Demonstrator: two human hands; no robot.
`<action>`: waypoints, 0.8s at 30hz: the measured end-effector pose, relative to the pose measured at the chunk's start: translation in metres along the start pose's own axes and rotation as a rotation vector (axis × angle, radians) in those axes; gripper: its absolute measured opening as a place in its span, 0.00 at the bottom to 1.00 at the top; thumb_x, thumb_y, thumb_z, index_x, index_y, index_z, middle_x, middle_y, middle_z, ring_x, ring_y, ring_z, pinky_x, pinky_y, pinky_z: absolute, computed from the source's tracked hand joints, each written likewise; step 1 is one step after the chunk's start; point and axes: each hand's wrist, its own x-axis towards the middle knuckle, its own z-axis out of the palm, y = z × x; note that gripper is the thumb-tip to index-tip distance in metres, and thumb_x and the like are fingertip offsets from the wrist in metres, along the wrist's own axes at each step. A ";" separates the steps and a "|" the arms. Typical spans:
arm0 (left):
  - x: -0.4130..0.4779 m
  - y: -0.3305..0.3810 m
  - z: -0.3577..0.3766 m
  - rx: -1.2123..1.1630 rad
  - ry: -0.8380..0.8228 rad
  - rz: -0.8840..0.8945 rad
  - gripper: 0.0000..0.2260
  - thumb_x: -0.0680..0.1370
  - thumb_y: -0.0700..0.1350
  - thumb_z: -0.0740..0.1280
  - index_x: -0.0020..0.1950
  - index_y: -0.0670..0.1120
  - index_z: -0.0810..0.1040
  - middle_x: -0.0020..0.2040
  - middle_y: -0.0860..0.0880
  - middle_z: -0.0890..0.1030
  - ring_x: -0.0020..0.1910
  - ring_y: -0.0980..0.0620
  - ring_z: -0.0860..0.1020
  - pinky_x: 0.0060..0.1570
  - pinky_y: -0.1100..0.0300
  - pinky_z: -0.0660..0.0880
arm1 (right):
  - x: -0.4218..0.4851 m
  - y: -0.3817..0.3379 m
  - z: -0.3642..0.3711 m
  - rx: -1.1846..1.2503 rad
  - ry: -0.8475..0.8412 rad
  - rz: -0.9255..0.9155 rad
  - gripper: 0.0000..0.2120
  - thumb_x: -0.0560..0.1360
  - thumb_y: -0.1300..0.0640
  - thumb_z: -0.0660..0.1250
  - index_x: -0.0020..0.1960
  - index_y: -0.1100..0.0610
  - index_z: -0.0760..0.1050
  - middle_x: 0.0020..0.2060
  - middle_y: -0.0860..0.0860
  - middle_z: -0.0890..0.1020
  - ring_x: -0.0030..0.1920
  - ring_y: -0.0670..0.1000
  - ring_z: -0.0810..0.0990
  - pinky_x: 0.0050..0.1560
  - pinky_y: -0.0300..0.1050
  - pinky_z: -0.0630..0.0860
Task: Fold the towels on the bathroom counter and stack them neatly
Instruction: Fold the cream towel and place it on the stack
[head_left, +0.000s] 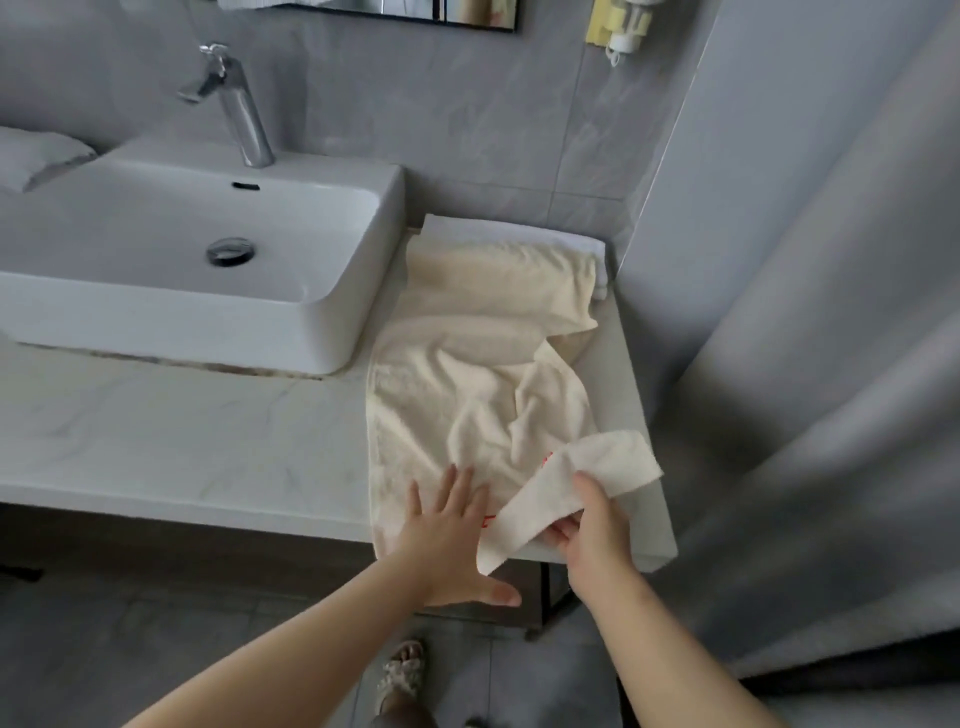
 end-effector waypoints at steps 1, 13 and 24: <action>-0.004 0.004 0.004 -0.017 0.014 -0.027 0.55 0.66 0.73 0.63 0.77 0.46 0.36 0.75 0.46 0.32 0.74 0.45 0.30 0.71 0.37 0.38 | -0.005 0.001 0.000 0.017 -0.027 0.009 0.07 0.78 0.55 0.62 0.48 0.58 0.75 0.40 0.55 0.82 0.40 0.54 0.80 0.33 0.45 0.77; -0.028 -0.028 -0.041 -0.131 0.282 -0.248 0.09 0.76 0.40 0.56 0.49 0.50 0.74 0.39 0.53 0.74 0.42 0.50 0.75 0.39 0.60 0.68 | -0.024 -0.018 -0.002 0.055 0.051 -0.280 0.06 0.76 0.58 0.64 0.49 0.59 0.77 0.39 0.54 0.81 0.33 0.50 0.79 0.32 0.41 0.74; -0.055 -0.079 -0.136 -0.200 0.603 -0.230 0.09 0.77 0.51 0.63 0.54 0.54 0.79 0.46 0.49 0.82 0.45 0.46 0.79 0.41 0.59 0.72 | -0.059 -0.055 0.024 0.185 0.245 -0.626 0.09 0.73 0.68 0.60 0.40 0.56 0.72 0.34 0.50 0.77 0.32 0.46 0.75 0.28 0.34 0.73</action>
